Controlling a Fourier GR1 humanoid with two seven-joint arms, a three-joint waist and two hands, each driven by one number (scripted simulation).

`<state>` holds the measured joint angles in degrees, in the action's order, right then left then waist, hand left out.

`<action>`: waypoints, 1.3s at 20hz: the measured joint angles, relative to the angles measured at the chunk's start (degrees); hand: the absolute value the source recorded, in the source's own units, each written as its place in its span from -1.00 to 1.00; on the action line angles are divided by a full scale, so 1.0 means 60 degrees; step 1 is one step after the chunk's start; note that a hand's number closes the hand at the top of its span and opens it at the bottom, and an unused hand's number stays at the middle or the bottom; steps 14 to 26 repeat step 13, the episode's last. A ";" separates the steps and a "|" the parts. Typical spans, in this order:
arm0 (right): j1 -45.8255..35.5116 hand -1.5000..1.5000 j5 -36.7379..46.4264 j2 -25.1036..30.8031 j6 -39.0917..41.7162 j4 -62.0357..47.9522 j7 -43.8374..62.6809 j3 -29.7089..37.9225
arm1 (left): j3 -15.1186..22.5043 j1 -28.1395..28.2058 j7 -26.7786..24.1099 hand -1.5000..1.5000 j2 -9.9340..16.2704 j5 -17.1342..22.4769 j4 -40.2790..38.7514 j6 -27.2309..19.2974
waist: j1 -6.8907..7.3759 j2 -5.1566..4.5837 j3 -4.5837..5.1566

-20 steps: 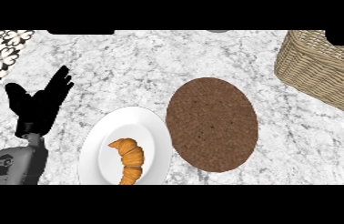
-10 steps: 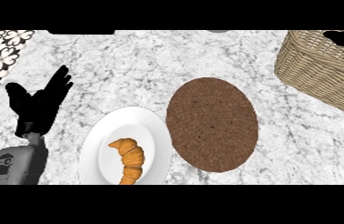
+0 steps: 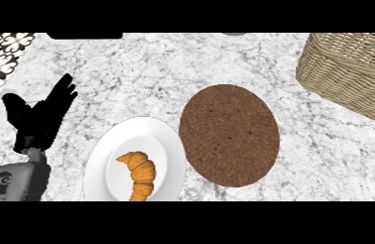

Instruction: Pick the lemon from the placemat and place it in the basket

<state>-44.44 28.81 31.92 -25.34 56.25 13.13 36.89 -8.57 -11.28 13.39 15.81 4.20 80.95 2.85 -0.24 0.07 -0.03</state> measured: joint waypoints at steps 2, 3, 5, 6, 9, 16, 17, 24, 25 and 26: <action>0.0373 -1.00 -0.0571 0.0176 0.0241 0.0381 0.0055 0.0458 | -0.0079 0.0090 -0.0098 0.00 0.0040 0.0034 -0.0058 0.0057 | -0.0058 0.0018 0.0003; 0.0591 -1.00 -0.0915 0.0375 0.0492 0.0485 -0.0011 0.0741 | -0.0113 0.0141 -0.0043 0.00 0.0081 0.0079 0.0021 0.0101 | -0.0072 0.0023 0.0001; 0.1274 -1.00 -0.1514 0.0549 0.1045 0.0826 -0.0142 0.1169 | -0.0140 0.0043 0.0034 0.00 0.0064 0.0061 -0.0033 0.0037 | -0.0135 0.0033 0.0004; 0.1527 -1.00 -0.1873 0.0750 0.1438 0.0859 -0.0194 0.1427 | -0.0140 0.0011 0.0030 0.00 0.0042 0.0031 -0.0057 -0.0006 | -0.0152 0.0031 0.0001; 0.2478 -1.00 -0.2685 0.1295 0.2621 0.0992 -0.0316 0.2028 | -0.0255 -0.0065 0.0065 0.00 0.0146 0.0091 -0.0126 0.0062 | -0.0182 0.0033 0.0003; 0.3777 -1.00 -0.3689 0.1971 0.4248 0.1125 -0.0484 0.2812 | -0.0193 0.0242 0.0001 0.00 0.0030 0.0027 0.0130 0.0023 | -0.0165 0.0036 0.0001; 0.3777 -1.00 -0.3689 0.1971 0.4248 0.1125 -0.0484 0.2812 | -0.0193 0.0242 0.0001 0.00 0.0030 0.0027 0.0130 0.0023 | -0.0165 0.0036 0.0001; 0.3777 -1.00 -0.3689 0.1971 0.4248 0.1125 -0.0484 0.2812 | -0.0193 0.0242 0.0001 0.00 0.0030 0.0027 0.0130 0.0023 | -0.0165 0.0036 0.0001; 0.3777 -1.00 -0.3689 0.1971 0.4248 0.1125 -0.0484 0.2812 | -0.0193 0.0242 0.0001 0.00 0.0030 0.0027 0.0130 0.0023 | -0.0165 0.0036 0.0001; 0.3777 -1.00 -0.3689 0.1971 0.4248 0.1125 -0.0484 0.2812 | -0.0193 0.0242 0.0001 0.00 0.0030 0.0027 0.0130 0.0023 | -0.0165 0.0036 0.0001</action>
